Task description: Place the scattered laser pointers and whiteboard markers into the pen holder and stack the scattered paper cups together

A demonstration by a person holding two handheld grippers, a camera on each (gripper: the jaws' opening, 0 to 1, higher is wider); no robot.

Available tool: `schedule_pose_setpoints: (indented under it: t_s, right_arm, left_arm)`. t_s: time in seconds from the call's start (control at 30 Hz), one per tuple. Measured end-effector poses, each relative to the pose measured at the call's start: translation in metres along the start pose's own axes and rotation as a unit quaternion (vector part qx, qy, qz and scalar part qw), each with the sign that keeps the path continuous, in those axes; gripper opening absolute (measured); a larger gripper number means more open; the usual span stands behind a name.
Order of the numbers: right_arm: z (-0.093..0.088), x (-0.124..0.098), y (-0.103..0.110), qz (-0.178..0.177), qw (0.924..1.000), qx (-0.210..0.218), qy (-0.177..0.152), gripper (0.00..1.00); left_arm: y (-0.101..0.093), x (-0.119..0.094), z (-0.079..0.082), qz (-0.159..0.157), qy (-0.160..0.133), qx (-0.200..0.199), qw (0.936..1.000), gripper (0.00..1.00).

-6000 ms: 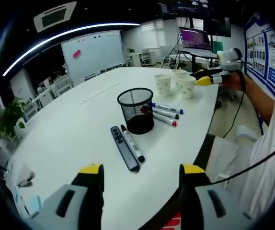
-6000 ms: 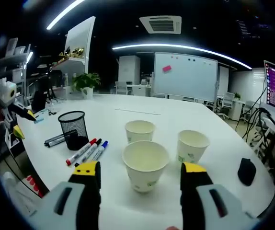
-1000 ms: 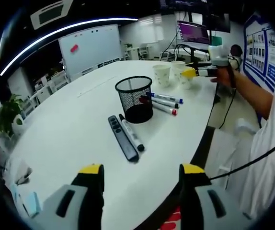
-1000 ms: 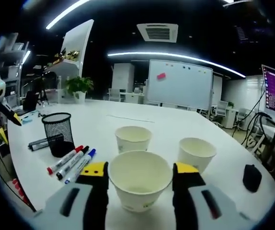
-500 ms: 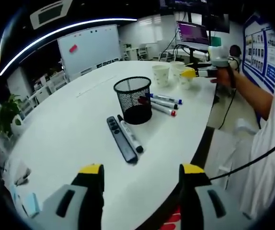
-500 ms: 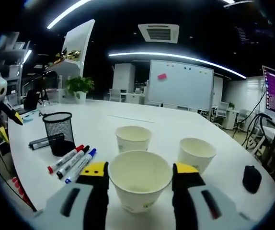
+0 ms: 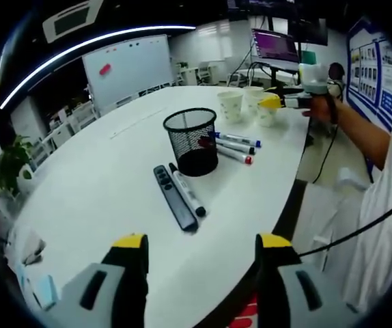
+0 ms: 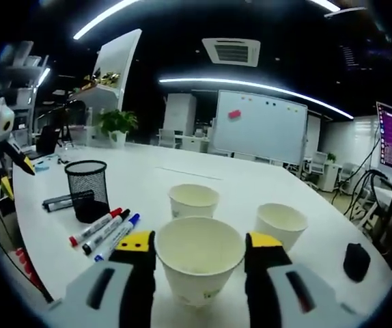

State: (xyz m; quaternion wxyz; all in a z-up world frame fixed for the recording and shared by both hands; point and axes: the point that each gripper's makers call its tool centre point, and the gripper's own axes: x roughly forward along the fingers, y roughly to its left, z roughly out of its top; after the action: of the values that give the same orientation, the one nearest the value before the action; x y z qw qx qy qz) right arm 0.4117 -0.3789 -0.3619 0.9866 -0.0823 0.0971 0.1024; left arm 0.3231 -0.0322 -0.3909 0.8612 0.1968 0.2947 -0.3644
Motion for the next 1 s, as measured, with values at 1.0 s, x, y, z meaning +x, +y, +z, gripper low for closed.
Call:
schedule_pose_setpoints:
  t_s: [1.0]
  right_arm:
    - [0.015, -0.003, -0.005, -0.002, 0.9996, 0.002, -0.029, 0.51]
  left_arm:
    - [-0.003, 0.003, 0.003, -0.006, 0.0, 0.006, 1.0, 0.63]
